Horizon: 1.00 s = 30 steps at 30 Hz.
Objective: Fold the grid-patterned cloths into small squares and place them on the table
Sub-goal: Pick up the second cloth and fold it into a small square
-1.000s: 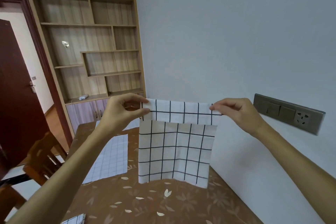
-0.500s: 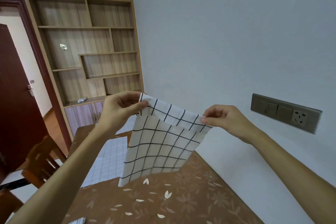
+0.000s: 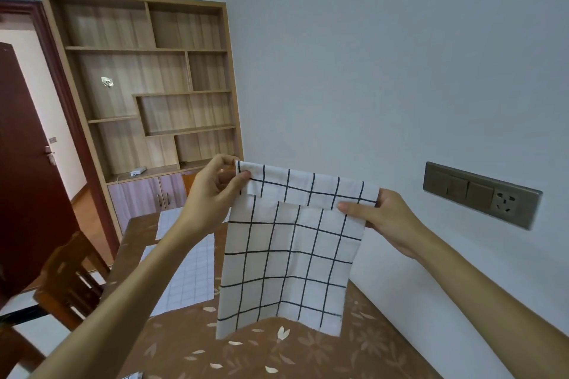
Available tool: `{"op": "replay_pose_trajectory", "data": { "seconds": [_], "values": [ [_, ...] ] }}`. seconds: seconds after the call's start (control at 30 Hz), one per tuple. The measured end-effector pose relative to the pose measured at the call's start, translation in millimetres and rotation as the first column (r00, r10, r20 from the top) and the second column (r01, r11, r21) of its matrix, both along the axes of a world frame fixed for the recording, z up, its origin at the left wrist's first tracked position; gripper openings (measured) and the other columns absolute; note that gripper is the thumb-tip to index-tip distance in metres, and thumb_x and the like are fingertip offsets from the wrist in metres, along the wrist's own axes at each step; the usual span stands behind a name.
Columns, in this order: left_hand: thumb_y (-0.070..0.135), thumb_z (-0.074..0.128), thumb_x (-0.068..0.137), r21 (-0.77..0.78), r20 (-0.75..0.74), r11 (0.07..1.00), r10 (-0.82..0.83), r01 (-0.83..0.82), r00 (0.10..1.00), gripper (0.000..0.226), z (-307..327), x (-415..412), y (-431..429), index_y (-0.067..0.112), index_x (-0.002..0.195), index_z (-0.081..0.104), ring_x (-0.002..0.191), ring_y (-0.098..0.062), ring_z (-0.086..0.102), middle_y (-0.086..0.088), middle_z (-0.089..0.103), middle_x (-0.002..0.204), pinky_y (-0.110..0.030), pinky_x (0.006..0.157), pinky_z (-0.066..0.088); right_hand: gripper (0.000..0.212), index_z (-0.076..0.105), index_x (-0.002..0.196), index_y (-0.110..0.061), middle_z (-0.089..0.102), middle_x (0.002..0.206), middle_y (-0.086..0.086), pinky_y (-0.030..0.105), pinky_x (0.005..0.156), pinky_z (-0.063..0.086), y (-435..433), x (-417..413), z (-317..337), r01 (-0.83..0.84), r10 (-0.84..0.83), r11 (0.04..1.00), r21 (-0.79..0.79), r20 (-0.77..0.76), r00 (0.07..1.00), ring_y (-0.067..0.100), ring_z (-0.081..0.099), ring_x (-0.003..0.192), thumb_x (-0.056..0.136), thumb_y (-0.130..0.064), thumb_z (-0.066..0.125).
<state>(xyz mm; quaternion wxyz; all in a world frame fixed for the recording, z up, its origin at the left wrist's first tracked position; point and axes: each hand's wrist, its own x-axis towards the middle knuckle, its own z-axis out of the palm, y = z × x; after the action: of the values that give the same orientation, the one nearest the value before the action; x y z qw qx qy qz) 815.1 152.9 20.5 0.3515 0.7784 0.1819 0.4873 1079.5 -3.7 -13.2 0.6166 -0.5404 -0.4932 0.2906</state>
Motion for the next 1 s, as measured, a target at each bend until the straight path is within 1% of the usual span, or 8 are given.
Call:
{"op": "replay_pose_trajectory", "data": {
  "seconds": [0.1, 0.27, 0.4, 0.53, 0.63, 0.73, 0.87, 1.0],
  "values": [
    [0.014, 0.067, 0.092, -0.006, -0.046, 1.0, -0.012, 0.012, 0.999, 0.014, 1.3, -5.1, 0.5, 0.015, 0.105, 0.06, 0.086, -0.045, 0.069, -0.019, 0.074, 0.092, -0.062, 0.077, 0.058, 0.02, 0.074, 0.11, -0.017, 0.078, 0.106, -0.005, 0.015, 0.076, 0.056, -0.5, 4.1, 3.7, 0.051, -0.054, 0.998, 0.034, 0.102, 0.993, 0.008, 0.074, 0.097, 0.09, -0.016, 0.072],
    [0.013, 0.084, 0.062, -0.035, -0.166, 0.996, -0.085, 0.081, 0.982, 0.048, 3.8, -10.3, -4.8, 0.015, 0.108, 0.071, 0.091, -0.023, 0.077, -0.01, 0.078, 0.098, -0.042, 0.083, 0.063, 0.022, 0.073, 0.114, -0.019, 0.077, 0.107, -0.015, 0.003, 0.083, 0.048, -1.7, 8.3, 15.2, 0.078, -0.098, 0.993, 0.091, 0.238, 0.966, -0.004, 0.069, 0.103, 0.093, -0.019, 0.07],
    [0.014, 0.078, 0.078, 0.118, -0.249, 0.993, 0.008, 0.022, 0.969, 0.023, 0.0, -10.7, 1.1, 0.02, 0.1, 0.075, 0.088, -0.019, 0.075, -0.005, 0.078, 0.094, -0.04, 0.083, 0.062, 0.01, 0.073, 0.098, -0.019, 0.068, 0.077, -0.016, 0.005, 0.063, 0.042, -5.5, 11.8, 20.4, 0.112, -0.135, 0.989, 0.091, 0.297, 0.945, 0.001, 0.059, 0.07, 0.089, -0.019, 0.074],
    [0.011, 0.065, 0.093, 0.097, -0.243, 0.994, -0.016, 0.041, 0.97, 0.018, -1.8, -10.3, 3.2, 0.024, 0.103, 0.072, 0.089, -0.023, 0.074, -0.005, 0.077, 0.093, -0.039, 0.076, 0.064, 0.011, 0.074, 0.101, -0.025, 0.072, 0.08, -0.016, 0.01, 0.072, 0.046, -9.0, 10.8, 23.4, 0.114, -0.135, 0.99, 0.081, 0.335, 0.933, 0.0, 0.061, 0.074, 0.093, -0.022, 0.069],
    [0.016, 0.058, 0.098, -0.039, -0.212, 0.994, -0.107, 0.101, 0.971, 0.023, -3.3, -8.4, 0.8, 0.018, 0.119, 0.066, 0.094, -0.02, 0.076, -0.001, 0.078, 0.102, -0.035, 0.071, 0.064, 0.016, 0.073, 0.11, -0.027, 0.043, 0.043, -0.019, 0.006, 0.045, 0.031, -7.8, 8.1, 23.7, 0.13, -0.146, 0.989, 0.07, 0.335, 0.931, 0.001, 0.039, 0.04, 0.097, -0.028, 0.062],
    [0.022, 0.069, 0.085, -0.085, -0.238, 0.986, -0.157, 0.141, 0.959, 0.033, -5.4, -7.6, 0.3, 0.014, 0.118, 0.065, 0.096, -0.021, 0.076, -0.005, 0.078, 0.103, -0.038, 0.074, 0.064, 0.02, 0.074, 0.11, -0.023, 0.021, 0.042, -0.015, 0.01, 0.039, 0.018, -7.9, 8.9, 22.9, 0.133, -0.152, 0.988, 0.075, 0.365, 0.918, 0.006, 0.02, 0.038, 0.097, -0.031, 0.062],
    [0.023, 0.078, 0.072, -0.052, -0.3, 0.99, -0.142, 0.133, 0.943, 0.043, -6.2, -10.6, 2.7, 0.01, 0.112, 0.068, 0.097, -0.021, 0.075, -0.007, 0.078, 0.103, -0.041, 0.085, 0.062, 0.018, 0.07, 0.109, -0.023, 0.063, 0.054, -0.027, 0.001, 0.057, 0.04, -12.2, 8.4, 24.0, 0.029, -0.052, 0.997, 0.073, 0.334, 0.941, -0.011, 0.059, 0.054, 0.096, -0.013, 0.064],
    [0.004, 0.071, 0.087, 0.074, -0.277, 0.992, -0.081, 0.106, 0.957, 0.019, -3.7, -14.4, 9.4, 0.012, 0.103, 0.073, 0.092, -0.02, 0.074, -0.003, 0.076, 0.099, -0.039, 0.084, 0.062, 0.023, 0.075, 0.1, -0.022, 0.076, 0.091, -0.01, 0.009, 0.076, 0.048, -14.0, 19.3, 21.7, 0.011, -0.037, 0.998, 0.063, 0.421, 0.906, 0.001, 0.067, 0.086, 0.085, -0.004, 0.075]
  ]
}}
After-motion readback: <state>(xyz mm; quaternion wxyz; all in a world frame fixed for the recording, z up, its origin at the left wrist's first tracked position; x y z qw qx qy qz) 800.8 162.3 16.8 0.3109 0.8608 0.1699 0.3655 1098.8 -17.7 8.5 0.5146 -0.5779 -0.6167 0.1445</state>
